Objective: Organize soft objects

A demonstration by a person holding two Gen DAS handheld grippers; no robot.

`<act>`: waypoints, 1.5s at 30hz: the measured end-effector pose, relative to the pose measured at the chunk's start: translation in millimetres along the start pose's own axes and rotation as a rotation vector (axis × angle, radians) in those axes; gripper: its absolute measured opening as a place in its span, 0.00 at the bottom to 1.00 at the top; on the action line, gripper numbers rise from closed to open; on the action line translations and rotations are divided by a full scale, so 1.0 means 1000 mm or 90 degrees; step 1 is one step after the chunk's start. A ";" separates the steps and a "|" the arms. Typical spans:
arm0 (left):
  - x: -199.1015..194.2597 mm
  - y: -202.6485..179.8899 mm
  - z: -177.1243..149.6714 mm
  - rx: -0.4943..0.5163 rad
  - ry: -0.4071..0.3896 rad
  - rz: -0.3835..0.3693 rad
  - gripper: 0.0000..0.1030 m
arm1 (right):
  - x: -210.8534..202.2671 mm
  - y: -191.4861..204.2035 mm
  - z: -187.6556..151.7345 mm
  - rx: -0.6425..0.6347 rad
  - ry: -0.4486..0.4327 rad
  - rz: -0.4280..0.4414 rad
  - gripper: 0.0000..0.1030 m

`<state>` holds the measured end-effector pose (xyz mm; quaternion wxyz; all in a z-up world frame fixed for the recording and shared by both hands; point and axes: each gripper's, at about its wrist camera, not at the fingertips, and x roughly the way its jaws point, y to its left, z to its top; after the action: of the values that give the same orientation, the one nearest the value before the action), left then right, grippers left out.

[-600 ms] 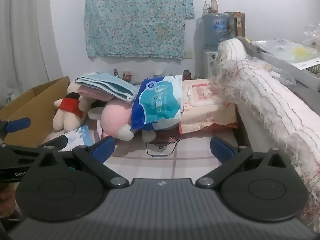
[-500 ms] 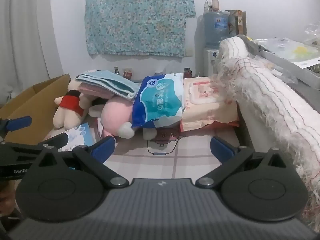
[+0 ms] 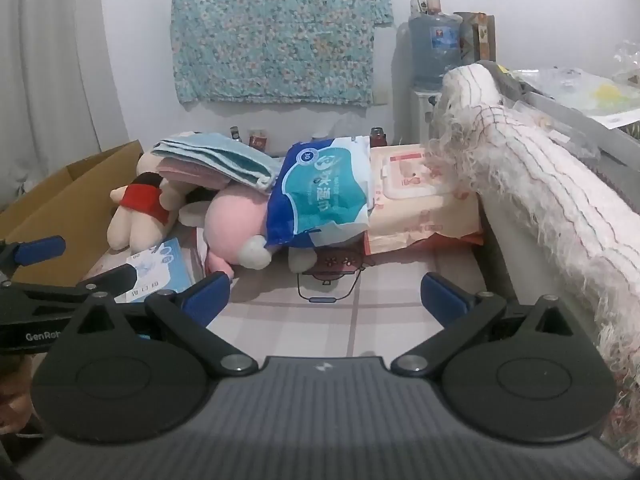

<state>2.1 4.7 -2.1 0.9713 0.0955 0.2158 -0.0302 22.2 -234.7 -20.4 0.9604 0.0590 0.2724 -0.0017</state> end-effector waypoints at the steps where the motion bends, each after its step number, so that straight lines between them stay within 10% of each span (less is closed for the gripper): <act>1: 0.000 0.000 0.000 0.002 0.001 -0.002 1.00 | -0.001 -0.001 0.000 0.002 -0.001 0.002 0.99; 45: 0.010 -0.002 -0.006 0.018 0.029 -0.003 1.00 | 0.001 -0.002 -0.001 0.009 0.005 0.004 0.99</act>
<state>8.9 3.9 -11.7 0.9646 0.1094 0.2377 -0.0331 22.5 -236.3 -22.3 0.9588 0.0665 0.2763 -0.0003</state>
